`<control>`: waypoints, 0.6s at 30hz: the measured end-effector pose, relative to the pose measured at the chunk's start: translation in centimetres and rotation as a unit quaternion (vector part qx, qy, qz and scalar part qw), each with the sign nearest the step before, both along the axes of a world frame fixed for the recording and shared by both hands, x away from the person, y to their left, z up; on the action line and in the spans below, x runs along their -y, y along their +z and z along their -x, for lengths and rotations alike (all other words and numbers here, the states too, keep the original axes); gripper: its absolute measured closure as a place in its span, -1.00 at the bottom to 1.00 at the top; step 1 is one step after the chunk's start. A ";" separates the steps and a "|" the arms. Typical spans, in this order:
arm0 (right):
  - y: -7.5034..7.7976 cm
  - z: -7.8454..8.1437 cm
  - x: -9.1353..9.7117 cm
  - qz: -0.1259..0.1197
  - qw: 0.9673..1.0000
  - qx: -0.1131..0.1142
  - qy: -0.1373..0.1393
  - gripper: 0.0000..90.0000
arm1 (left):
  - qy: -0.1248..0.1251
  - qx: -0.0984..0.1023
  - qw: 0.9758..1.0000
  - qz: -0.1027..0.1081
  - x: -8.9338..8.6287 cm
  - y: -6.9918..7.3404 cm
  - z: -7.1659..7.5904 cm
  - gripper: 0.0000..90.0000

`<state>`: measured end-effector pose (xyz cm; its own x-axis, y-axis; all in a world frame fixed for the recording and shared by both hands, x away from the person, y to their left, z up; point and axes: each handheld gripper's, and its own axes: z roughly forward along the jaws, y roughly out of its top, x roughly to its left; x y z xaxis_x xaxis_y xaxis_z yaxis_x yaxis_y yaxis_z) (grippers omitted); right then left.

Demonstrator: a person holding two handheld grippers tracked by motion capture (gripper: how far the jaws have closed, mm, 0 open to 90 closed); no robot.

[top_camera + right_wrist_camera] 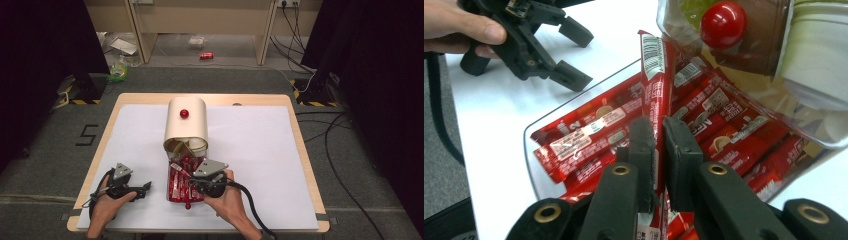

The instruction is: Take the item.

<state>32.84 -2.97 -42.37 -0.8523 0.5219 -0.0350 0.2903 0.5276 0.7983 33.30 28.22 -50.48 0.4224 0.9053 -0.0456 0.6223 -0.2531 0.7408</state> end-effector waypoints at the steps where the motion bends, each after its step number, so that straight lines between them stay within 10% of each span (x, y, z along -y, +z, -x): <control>1: 0.1 0.1 0.1 0.000 1.000 0.001 0.001 0.86 | 0.000 0.000 1.000 0.000 0.0 0.0 0.0 -0.81; 18: 1.7 2.3 4.0 -0.018 1.000 0.015 0.004 0.86 | 0.000 0.000 1.000 0.000 0.0 0.0 0.0 -0.81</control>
